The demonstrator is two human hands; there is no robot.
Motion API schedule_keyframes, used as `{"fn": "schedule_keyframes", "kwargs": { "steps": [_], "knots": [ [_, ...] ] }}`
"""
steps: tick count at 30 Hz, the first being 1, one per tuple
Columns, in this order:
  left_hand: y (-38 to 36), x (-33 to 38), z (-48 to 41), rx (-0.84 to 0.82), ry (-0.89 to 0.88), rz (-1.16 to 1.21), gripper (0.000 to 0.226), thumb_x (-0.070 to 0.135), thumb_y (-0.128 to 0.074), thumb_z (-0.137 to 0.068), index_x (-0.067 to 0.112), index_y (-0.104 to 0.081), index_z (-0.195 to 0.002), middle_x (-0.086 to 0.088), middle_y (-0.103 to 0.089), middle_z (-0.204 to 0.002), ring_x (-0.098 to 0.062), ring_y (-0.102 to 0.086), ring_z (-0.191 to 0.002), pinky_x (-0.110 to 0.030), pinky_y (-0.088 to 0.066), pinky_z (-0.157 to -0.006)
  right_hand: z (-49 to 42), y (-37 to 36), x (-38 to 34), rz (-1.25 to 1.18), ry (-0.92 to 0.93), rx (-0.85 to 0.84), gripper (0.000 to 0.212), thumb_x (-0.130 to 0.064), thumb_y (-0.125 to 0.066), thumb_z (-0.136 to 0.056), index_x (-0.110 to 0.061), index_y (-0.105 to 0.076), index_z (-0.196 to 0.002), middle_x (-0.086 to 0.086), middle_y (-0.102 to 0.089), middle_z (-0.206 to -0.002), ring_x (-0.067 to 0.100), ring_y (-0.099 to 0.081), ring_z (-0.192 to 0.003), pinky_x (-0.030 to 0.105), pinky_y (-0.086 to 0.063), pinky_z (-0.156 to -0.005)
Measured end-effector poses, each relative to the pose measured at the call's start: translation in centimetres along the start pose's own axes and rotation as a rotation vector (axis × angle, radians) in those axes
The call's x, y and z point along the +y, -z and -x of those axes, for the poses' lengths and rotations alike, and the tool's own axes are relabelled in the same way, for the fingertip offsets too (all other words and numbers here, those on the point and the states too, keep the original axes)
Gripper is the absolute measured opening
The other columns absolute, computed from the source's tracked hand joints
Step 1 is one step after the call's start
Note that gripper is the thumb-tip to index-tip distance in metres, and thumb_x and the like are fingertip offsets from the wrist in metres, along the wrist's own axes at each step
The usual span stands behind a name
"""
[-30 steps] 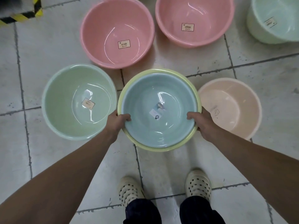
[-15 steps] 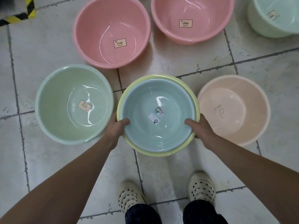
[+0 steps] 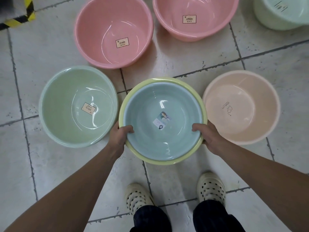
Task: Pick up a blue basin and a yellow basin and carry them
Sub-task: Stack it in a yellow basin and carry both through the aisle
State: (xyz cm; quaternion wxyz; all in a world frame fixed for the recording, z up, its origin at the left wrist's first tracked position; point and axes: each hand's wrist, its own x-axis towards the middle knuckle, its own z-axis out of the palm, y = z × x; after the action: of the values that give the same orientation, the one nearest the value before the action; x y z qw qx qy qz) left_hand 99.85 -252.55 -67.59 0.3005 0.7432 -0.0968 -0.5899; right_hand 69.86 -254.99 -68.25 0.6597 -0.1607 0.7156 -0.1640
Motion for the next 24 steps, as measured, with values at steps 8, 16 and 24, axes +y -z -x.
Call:
{"fn": "schedule_keyframes", "kwargs": {
  "steps": [8,16,24],
  "knots": [
    [0.6,3.9,5.1,0.024,-0.021,-0.048,0.052,0.005,-0.063,-0.055,0.018,-0.071,-0.105,-0.008,-0.074,-0.101,-0.031,-0.067,-0.089,-0.043,-0.057,-0.077,5.6,0.9,-1.7,-0.051,0.017,-0.022,0.043,-0.012,-0.064,-0.064,-0.026,-0.065,-0.105,0.001,-0.072,-0.098,0.023,-0.067,-0.084,0.03,-0.052,-0.065],
    [-3.0,8.7,10.8,-0.034,-0.06,-0.057,0.052,0.008,-0.063,-0.058,0.017,-0.069,-0.109,-0.009,-0.073,-0.103,-0.031,-0.066,-0.089,-0.043,-0.054,-0.076,11.2,6.4,-6.5,-0.039,0.134,-0.042,0.034,-0.016,-0.072,-0.078,-0.03,-0.063,-0.108,-0.004,-0.073,-0.1,0.018,-0.068,-0.088,0.03,-0.052,-0.068],
    [-12.4,10.4,13.2,-0.175,-0.109,-0.14,0.049,0.011,-0.066,-0.063,0.019,-0.068,-0.111,-0.007,-0.075,-0.098,-0.028,-0.069,-0.086,-0.042,-0.057,-0.074,12.4,15.9,-7.4,-0.137,0.185,0.098,0.042,-0.02,-0.074,-0.088,-0.026,-0.059,-0.126,-0.003,-0.073,-0.112,0.018,-0.071,-0.098,0.03,-0.054,-0.073]
  ]
}}
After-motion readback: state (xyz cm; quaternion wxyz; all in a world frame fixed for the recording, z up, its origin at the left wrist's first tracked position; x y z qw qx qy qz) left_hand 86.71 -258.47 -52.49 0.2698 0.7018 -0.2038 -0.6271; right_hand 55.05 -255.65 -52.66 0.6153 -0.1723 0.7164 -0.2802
